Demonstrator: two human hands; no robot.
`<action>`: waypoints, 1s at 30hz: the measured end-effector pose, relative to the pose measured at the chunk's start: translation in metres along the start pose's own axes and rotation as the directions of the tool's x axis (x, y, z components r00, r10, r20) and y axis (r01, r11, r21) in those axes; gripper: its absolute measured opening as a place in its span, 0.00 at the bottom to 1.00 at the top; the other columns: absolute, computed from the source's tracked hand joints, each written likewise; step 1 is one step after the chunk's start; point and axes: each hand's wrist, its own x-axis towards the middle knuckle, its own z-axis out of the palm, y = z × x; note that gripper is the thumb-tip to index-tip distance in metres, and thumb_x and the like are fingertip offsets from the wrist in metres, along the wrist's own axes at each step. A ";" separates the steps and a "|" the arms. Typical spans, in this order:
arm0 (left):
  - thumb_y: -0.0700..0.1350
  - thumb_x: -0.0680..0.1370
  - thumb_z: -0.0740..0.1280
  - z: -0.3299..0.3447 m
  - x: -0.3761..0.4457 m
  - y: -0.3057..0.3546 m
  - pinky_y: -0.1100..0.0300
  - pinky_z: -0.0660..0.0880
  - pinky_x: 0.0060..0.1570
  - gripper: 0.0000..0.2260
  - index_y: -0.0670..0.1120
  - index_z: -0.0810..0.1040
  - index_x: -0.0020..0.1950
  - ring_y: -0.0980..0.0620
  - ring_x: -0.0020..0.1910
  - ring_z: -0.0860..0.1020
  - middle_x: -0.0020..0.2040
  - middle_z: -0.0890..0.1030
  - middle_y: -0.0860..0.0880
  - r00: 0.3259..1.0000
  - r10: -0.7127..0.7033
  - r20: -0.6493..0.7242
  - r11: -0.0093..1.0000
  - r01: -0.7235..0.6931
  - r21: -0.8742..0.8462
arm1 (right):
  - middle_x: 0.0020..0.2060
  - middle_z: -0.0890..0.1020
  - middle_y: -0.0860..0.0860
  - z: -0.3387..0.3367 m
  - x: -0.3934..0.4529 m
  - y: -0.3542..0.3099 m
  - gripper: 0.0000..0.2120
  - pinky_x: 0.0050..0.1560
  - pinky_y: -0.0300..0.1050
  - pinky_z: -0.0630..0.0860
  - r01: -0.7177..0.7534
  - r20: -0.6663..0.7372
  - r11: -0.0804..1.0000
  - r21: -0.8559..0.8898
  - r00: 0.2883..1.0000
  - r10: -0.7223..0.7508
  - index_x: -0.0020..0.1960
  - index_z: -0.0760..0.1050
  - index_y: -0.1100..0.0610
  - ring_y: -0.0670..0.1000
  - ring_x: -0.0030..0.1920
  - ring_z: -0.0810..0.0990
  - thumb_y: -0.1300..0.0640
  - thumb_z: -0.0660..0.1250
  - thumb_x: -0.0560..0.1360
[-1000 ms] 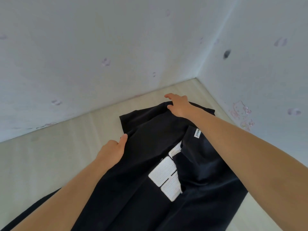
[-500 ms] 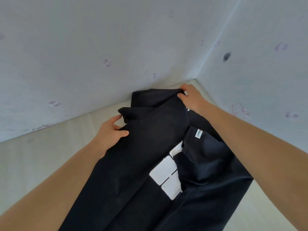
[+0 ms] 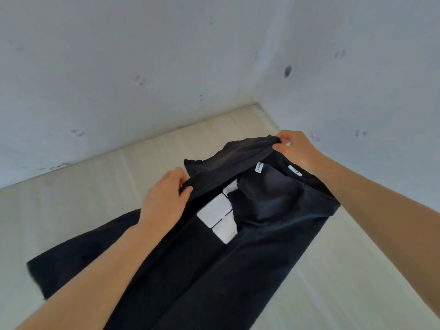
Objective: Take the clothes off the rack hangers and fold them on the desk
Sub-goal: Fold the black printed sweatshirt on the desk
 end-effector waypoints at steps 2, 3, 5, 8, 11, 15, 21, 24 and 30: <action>0.46 0.79 0.66 0.014 -0.027 0.010 0.60 0.71 0.43 0.06 0.52 0.70 0.52 0.57 0.42 0.73 0.47 0.74 0.54 0.996 0.059 0.066 0.997 -0.056 -0.057 | 0.56 0.80 0.59 -0.002 -0.019 0.016 0.11 0.54 0.42 0.66 -0.017 0.006 0.996 -0.087 1.000 0.017 0.59 0.77 0.64 0.57 0.57 0.77 0.64 0.62 0.78; 0.45 0.78 0.66 0.023 -0.040 0.012 0.61 0.71 0.47 0.09 0.52 0.70 0.57 0.57 0.45 0.74 0.50 0.74 0.54 0.986 0.089 0.142 0.994 -0.078 -0.077 | 0.59 0.79 0.58 -0.001 -0.027 0.027 0.13 0.57 0.43 0.66 -0.042 0.051 0.987 -0.157 0.997 0.050 0.62 0.75 0.63 0.58 0.61 0.75 0.63 0.61 0.79; 0.43 0.78 0.67 0.043 -0.066 0.009 0.61 0.71 0.58 0.22 0.53 0.66 0.70 0.55 0.56 0.75 0.61 0.72 0.54 0.928 0.136 0.347 0.989 -0.107 -0.102 | 0.68 0.73 0.55 0.005 -0.042 0.051 0.19 0.66 0.47 0.64 -0.108 0.164 0.943 -0.315 0.972 0.166 0.71 0.68 0.60 0.58 0.68 0.70 0.59 0.61 0.81; 0.42 0.77 0.68 0.056 -0.099 -0.005 0.65 0.63 0.68 0.31 0.55 0.58 0.77 0.57 0.69 0.67 0.73 0.63 0.58 0.864 0.146 0.482 0.986 -0.086 -0.144 | 0.71 0.69 0.59 0.020 -0.059 0.071 0.26 0.69 0.50 0.63 -0.068 0.204 0.888 -0.456 0.963 0.178 0.75 0.61 0.61 0.60 0.70 0.68 0.60 0.64 0.79; 0.43 0.78 0.67 0.044 -0.108 -0.024 0.62 0.62 0.70 0.30 0.54 0.59 0.77 0.56 0.71 0.65 0.74 0.63 0.57 0.926 0.067 0.372 0.996 -0.039 -0.081 | 0.70 0.67 0.60 0.040 -0.076 0.058 0.27 0.69 0.53 0.63 0.079 0.153 0.893 -0.442 0.988 -0.012 0.74 0.60 0.60 0.62 0.70 0.64 0.63 0.63 0.77; 0.50 0.81 0.61 0.017 -0.106 -0.058 0.48 0.58 0.71 0.25 0.53 0.58 0.77 0.50 0.73 0.62 0.74 0.66 0.52 0.945 -0.148 0.291 0.945 0.047 0.325 | 0.70 0.66 0.54 0.069 -0.098 0.016 0.25 0.66 0.51 0.67 0.358 0.179 0.818 -0.450 0.934 -0.310 0.72 0.64 0.57 0.58 0.70 0.61 0.64 0.63 0.76; 0.62 0.81 0.51 -0.013 -0.103 -0.093 0.45 0.56 0.71 0.23 0.53 0.66 0.72 0.49 0.72 0.61 0.69 0.69 0.51 0.908 -0.241 0.343 0.792 -0.020 0.611 | 0.71 0.66 0.50 0.120 -0.118 -0.035 0.26 0.66 0.48 0.66 0.704 0.495 0.576 -0.416 0.707 -0.506 0.72 0.66 0.54 0.54 0.72 0.59 0.65 0.64 0.75; 0.64 0.80 0.50 -0.026 -0.105 -0.102 0.46 0.58 0.71 0.25 0.52 0.69 0.70 0.47 0.69 0.63 0.66 0.69 0.49 0.904 -0.221 0.366 0.734 -0.093 0.673 | 0.71 0.66 0.49 0.141 -0.122 -0.045 0.27 0.69 0.50 0.62 0.786 0.623 0.423 -0.451 0.616 -0.482 0.72 0.65 0.52 0.54 0.74 0.57 0.63 0.66 0.75; 0.66 0.78 0.52 -0.048 -0.115 -0.109 0.46 0.56 0.72 0.27 0.52 0.72 0.68 0.48 0.72 0.62 0.67 0.70 0.51 0.883 -0.139 0.449 0.650 -0.261 0.713 | 0.61 0.74 0.51 0.149 -0.123 -0.053 0.13 0.67 0.52 0.61 0.755 0.654 0.371 -0.541 0.654 -0.379 0.64 0.70 0.53 0.53 0.65 0.68 0.54 0.60 0.80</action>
